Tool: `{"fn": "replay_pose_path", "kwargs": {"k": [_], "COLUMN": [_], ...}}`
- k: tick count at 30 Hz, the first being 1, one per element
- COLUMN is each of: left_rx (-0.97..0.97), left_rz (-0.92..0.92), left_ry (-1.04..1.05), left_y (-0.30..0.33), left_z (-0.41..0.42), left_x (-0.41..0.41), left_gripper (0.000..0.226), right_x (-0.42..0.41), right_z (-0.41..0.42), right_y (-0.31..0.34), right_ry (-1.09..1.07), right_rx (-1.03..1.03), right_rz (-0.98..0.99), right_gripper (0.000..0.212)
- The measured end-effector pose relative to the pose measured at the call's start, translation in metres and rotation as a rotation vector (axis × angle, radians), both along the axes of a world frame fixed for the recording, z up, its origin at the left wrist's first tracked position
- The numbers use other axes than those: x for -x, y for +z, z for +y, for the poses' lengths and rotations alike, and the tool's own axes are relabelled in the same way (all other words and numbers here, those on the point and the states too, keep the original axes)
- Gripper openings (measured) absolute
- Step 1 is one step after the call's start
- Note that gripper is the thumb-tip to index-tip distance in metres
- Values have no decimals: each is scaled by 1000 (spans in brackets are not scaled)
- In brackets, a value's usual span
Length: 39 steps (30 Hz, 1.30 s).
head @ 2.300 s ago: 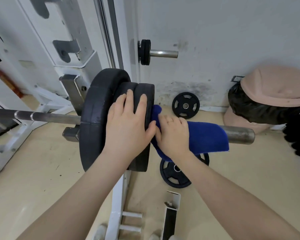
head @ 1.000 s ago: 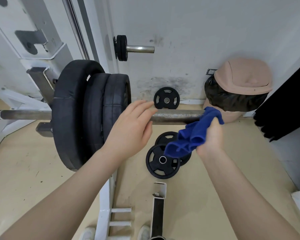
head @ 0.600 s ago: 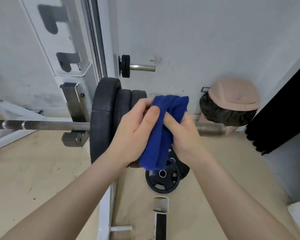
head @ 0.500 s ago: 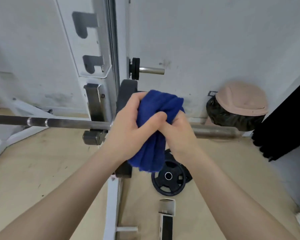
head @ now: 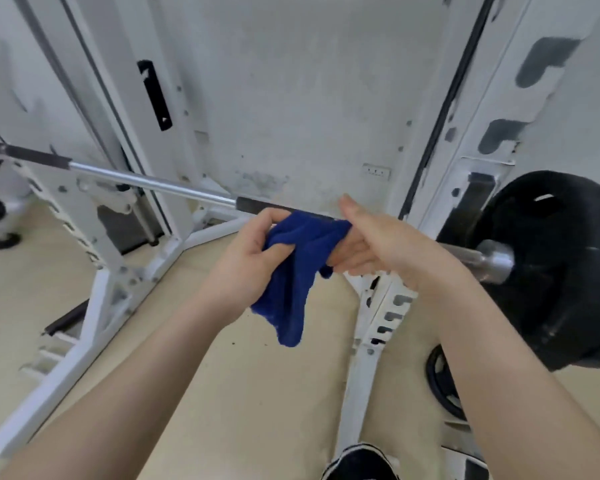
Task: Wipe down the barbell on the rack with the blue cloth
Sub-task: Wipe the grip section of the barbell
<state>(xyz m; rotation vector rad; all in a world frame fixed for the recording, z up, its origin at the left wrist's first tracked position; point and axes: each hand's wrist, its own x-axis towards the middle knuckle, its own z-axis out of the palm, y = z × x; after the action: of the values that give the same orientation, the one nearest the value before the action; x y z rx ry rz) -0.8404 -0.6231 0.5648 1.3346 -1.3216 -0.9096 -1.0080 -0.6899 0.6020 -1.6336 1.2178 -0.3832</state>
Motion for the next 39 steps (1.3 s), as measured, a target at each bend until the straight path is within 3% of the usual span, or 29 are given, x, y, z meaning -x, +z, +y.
{"fn": "replay_pose_path", "kwargs": {"k": [2, 3, 5, 8, 11, 15, 19, 22, 26, 29, 32, 35, 37, 39], "left_rx": [-76, -111, -177, -193, -147, -158, -199, -234, -392, -357, -346, -341, -340, -369], "left_rz": [49, 108, 199, 215, 206, -35, -473, -581, -367, 53, 347, 461, 586, 694], "left_ry": [70, 105, 161, 158, 74, 37, 180, 273, 280, 327, 388, 346, 259, 190], "left_y": [-10, -13, -17, -17, -15, -15, -19, -17, -11, -5, -4, -7, -6, -6], "left_z": [4, 4, 0, -5, -5, -24, -61, -82, -100, -110, -120, -129, -131, -133], "left_x": [-36, -51, -75, -106, -148, -217, -291, -349, -424, -461, -491, -527, -555, -589], "left_gripper": [21, 21, 21, 18, 26, 26, 4, 26, 29, 41, 22, 18, 35, 60], "right_x": [-30, -46, -84, -137, -177, -240, -312, -366, -437, -486, -532, -577, -602, -624], "right_z": [-12, -17, -22, -28, -45, -80, -115, -137, -161, -170, -164, -150, -142, -137], "right_y": [-10, -15, -29, -47, -50, -44, -36, -22, -9, -8, -10, -7, -4, -4], "right_ry": [-77, -68, 115, 439, 544, 561, 494, 440, 501, 425, 292, 249, 319, 457], "right_rx": [336, 452, 383, 208, 60, 275, 328, 280, 396, 514, 589, 201, -52, -153], "right_rz": [203, 186, -45, -244, -282, -57, 14, -25, 147, 258, 263, -102, -273, -303], "right_gripper": [50, 36, 11, 33, 29, 6, 21, 17, 21, 29, 31, 19, 14, 14]}}
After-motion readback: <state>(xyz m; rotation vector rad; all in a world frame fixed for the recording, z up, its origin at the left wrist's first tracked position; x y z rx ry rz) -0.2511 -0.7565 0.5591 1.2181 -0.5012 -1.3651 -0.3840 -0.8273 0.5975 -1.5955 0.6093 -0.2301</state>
